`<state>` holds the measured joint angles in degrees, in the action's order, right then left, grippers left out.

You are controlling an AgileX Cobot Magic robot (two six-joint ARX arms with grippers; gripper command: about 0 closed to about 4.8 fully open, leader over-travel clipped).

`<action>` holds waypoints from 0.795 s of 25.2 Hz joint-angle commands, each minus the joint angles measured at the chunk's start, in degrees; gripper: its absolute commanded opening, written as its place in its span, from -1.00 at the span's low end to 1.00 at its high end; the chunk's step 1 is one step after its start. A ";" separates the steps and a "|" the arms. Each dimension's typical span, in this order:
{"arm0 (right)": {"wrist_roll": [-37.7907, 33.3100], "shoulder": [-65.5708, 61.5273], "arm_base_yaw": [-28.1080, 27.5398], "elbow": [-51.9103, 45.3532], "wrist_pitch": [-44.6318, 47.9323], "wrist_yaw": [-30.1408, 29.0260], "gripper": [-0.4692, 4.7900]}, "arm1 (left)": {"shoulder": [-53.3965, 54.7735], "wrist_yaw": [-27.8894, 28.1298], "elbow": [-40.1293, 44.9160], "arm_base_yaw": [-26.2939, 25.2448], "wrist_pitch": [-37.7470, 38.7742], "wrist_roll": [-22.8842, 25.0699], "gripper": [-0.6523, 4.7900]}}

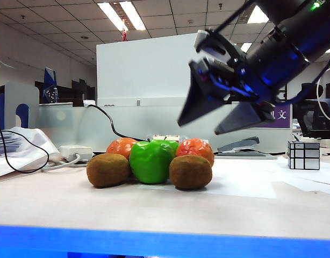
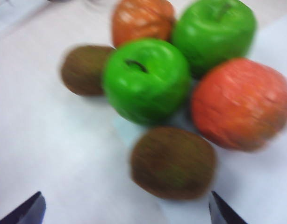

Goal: Put the same fruits together.

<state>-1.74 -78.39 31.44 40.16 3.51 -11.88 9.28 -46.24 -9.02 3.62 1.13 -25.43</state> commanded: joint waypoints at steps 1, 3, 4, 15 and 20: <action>4.37 0.15 0.50 0.13 -2.69 4.79 1.00 | 0.02 -0.04 -0.31 0.09 -0.70 0.42 -0.78; 4.52 0.13 0.50 0.15 -2.89 5.01 1.00 | 0.02 -0.04 -0.31 0.09 -0.70 0.42 -0.78; 4.68 0.11 0.50 0.15 -2.84 5.42 1.00 | 0.02 -0.04 -0.31 0.09 -0.70 0.42 -0.78; 3.80 -5.05 1.25 0.15 2.64 1.42 1.00 | 0.02 -0.04 -0.31 0.22 -0.81 0.61 -0.78; 3.17 -8.52 2.56 0.17 6.84 1.75 1.00 | 0.02 -0.07 -0.31 0.22 -0.83 0.59 -0.78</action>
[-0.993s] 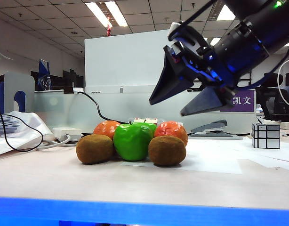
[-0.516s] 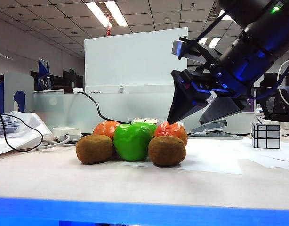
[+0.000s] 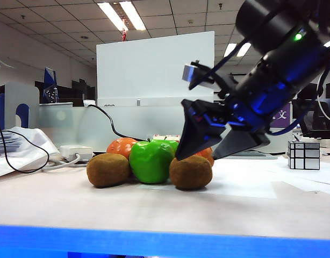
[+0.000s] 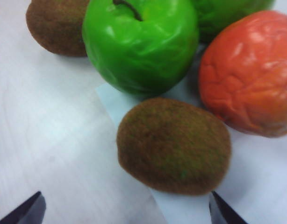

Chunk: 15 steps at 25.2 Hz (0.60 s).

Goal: Put the same fruits together.

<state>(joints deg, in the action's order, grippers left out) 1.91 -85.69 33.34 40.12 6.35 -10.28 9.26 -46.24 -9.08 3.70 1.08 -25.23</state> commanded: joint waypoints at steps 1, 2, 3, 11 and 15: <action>-0.48 -1.66 0.77 0.24 4.68 0.22 1.00 | 0.04 -0.07 -0.24 0.13 -0.79 0.42 -0.77; -0.46 -2.25 1.14 0.26 5.46 0.37 1.00 | 0.04 -0.09 -0.24 0.13 -0.76 0.42 -0.78; -0.44 -2.69 1.46 0.26 6.03 1.42 1.00 | 0.04 -0.13 -0.24 0.13 -0.74 0.39 -0.77; -0.42 -4.92 1.46 0.26 10.38 5.35 1.00 | 0.04 -0.09 -0.24 0.96 -0.74 0.39 -0.77; -0.42 -6.78 1.46 0.31 11.96 7.98 1.00 | 0.04 -0.07 -0.24 1.40 -0.76 0.42 -0.77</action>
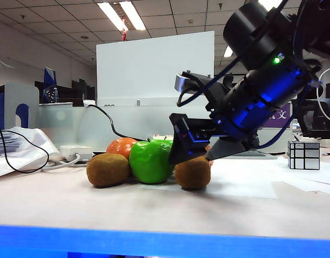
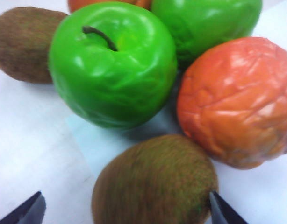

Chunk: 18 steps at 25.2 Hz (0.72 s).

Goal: Put the same fruits together.

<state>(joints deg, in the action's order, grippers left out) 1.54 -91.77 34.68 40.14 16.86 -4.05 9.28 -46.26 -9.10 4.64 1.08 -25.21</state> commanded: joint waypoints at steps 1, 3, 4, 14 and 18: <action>-0.04 -0.92 0.13 0.31 1.44 2.03 1.00 | 0.02 -0.13 -0.22 0.48 -0.79 0.37 -0.77; -0.04 -1.86 0.11 0.31 1.51 3.15 1.00 | 0.02 -0.11 -0.22 0.72 -0.76 0.37 -0.77; -0.04 -2.23 0.11 0.31 1.53 3.34 1.00 | 0.02 -0.11 -0.22 0.72 -0.76 0.37 -0.77; -0.02 -2.56 0.11 0.31 4.96 4.59 0.47 | 0.02 -0.11 -0.22 0.72 -0.76 0.37 -0.77; -0.02 -2.56 0.11 0.31 5.07 4.57 0.29 | 0.02 -0.09 -0.22 0.70 -0.76 0.37 -0.77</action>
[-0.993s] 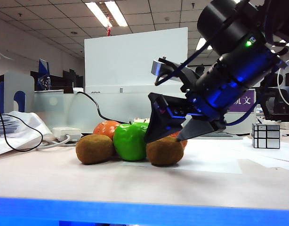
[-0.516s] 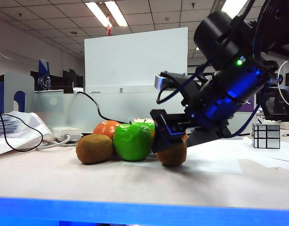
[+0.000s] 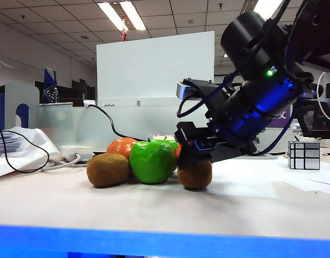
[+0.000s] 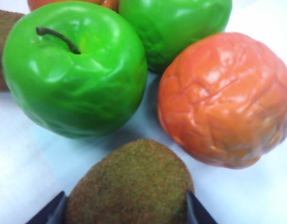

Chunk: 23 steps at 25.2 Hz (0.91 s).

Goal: Put the same fruits together.

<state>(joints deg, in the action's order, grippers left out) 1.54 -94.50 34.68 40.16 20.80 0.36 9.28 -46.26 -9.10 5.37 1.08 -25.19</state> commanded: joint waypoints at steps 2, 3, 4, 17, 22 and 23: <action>-0.02 0.17 0.11 0.28 1.14 0.13 -0.05 | 0.02 -0.07 -0.22 -0.02 -0.76 0.35 -0.77; -0.02 0.17 0.11 0.28 1.14 0.13 -0.05 | 0.02 -0.07 -0.22 -0.02 -0.76 0.35 -0.77; -0.02 0.17 0.11 0.28 1.09 0.13 -0.07 | 0.02 -0.07 -0.22 -0.02 -0.76 0.37 -0.77; -0.07 4.70 0.13 0.28 0.00 -0.46 -0.85 | 0.02 0.13 -0.22 -0.02 -0.76 0.85 -0.77; -1.86 9.81 2.27 0.33 0.15 -4.98 -0.85 | 0.02 0.13 -0.22 -0.04 -0.79 1.09 -0.77; -1.79 9.94 3.19 0.57 0.24 -5.01 -0.85 | 0.02 0.13 -0.22 -0.04 -0.79 1.20 -0.77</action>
<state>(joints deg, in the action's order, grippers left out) 0.08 -84.90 36.40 40.16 19.99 -3.66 9.28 -46.22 -9.10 5.37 1.08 -24.77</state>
